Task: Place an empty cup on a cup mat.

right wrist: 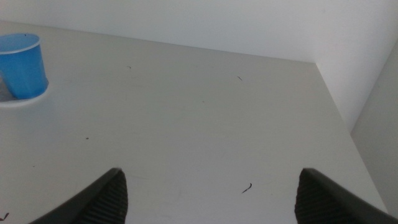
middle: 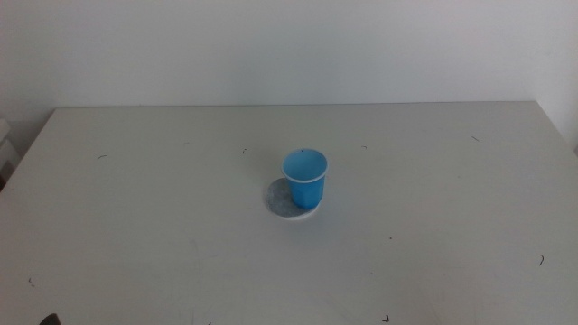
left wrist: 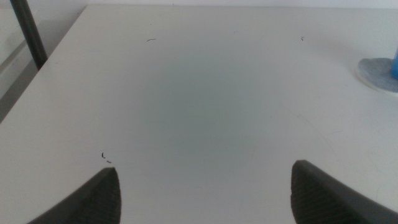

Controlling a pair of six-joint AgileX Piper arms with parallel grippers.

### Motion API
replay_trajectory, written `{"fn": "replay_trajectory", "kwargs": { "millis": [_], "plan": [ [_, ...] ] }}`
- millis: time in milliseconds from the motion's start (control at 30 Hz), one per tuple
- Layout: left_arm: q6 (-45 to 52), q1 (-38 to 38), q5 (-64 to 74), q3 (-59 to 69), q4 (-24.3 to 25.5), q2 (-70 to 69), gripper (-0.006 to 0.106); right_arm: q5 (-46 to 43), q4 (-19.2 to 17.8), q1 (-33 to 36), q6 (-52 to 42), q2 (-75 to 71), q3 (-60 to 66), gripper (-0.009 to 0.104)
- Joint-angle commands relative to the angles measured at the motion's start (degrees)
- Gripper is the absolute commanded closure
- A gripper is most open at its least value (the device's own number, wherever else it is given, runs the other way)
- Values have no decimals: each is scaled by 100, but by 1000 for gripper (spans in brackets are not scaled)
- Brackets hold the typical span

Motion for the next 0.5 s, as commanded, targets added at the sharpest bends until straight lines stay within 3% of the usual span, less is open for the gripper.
{"fn": "replay_trajectory", "kwargs": {
  "millis": [0,200,467],
  "plan": [
    [-62,6,-384,-34,2,-24,-5,-741,-83,-43,-27,-134,-25,8],
    [-62,6,-384,-34,2,-24,-5,-1526,92,-43,-27,-134,344,8],
    [-62,6,-384,-34,2,-24,-5,-1520,93,-43,-27,-134,457,8]
  ]
}}
